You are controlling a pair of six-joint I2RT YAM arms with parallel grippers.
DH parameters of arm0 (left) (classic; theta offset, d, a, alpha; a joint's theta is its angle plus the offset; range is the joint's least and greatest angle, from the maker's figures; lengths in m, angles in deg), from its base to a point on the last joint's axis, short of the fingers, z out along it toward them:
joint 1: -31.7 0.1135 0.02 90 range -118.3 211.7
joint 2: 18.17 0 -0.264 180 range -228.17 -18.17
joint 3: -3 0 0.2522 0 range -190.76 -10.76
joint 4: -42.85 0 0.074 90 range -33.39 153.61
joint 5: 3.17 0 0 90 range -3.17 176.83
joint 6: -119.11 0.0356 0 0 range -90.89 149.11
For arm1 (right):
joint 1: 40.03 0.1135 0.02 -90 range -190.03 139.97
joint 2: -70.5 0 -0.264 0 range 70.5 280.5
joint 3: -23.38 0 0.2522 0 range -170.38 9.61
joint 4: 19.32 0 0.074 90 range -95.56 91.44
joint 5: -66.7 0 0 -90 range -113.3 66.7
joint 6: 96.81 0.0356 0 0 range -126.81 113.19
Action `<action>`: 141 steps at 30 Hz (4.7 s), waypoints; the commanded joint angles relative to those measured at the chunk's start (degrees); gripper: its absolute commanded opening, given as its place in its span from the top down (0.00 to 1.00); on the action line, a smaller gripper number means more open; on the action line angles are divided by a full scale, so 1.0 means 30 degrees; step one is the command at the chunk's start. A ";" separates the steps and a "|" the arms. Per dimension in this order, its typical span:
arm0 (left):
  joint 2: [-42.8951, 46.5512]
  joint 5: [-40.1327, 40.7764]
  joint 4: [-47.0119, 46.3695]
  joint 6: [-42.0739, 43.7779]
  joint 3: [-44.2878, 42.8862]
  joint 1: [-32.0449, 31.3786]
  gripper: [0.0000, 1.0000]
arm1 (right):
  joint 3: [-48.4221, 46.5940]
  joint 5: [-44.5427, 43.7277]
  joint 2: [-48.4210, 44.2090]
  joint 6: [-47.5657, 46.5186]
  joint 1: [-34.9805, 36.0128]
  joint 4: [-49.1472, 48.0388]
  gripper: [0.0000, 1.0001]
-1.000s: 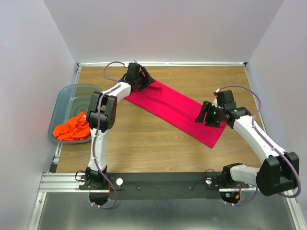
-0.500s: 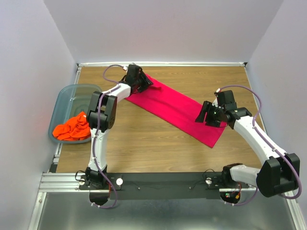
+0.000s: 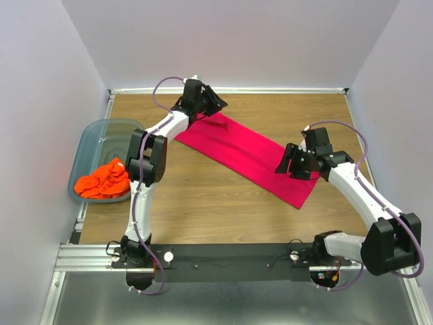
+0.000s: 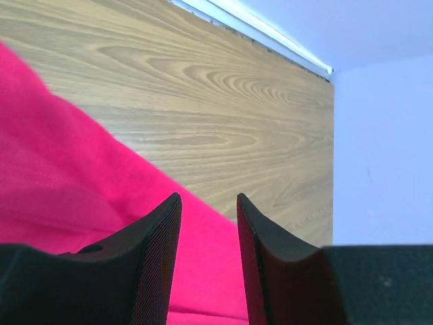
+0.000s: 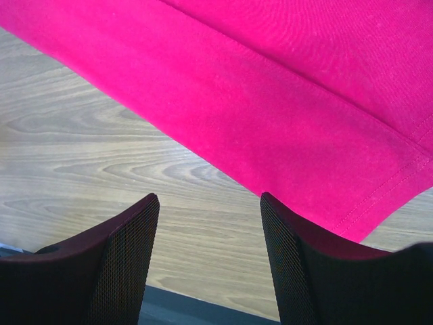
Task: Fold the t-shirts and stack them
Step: Fold the tshirt
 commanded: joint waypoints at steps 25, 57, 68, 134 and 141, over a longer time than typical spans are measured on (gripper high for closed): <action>0.0185 -0.2215 -0.0453 0.1747 0.4004 0.0146 0.53 | 0.0859 -0.0293 -0.0033 -0.0115 0.0086 -0.0196 0.30; 0.3436 0.0303 0.1508 0.5202 0.5004 0.0703 0.37 | 0.1474 -0.0235 0.0435 -0.0612 0.0086 -0.0459 0.30; 0.6278 0.2822 0.3648 0.5965 0.6726 0.0673 0.37 | 0.1651 -0.0527 0.1138 -0.0964 0.0319 -0.0459 0.32; 1.1754 0.5754 0.7253 0.6469 0.9681 -0.1581 0.34 | -0.2249 -0.0792 0.3689 -0.1375 0.7996 0.0917 0.45; 1.0887 0.5579 0.5583 0.5818 1.1858 -0.2168 0.43 | 0.0272 -0.0470 0.2692 -0.0995 0.7967 0.0478 0.57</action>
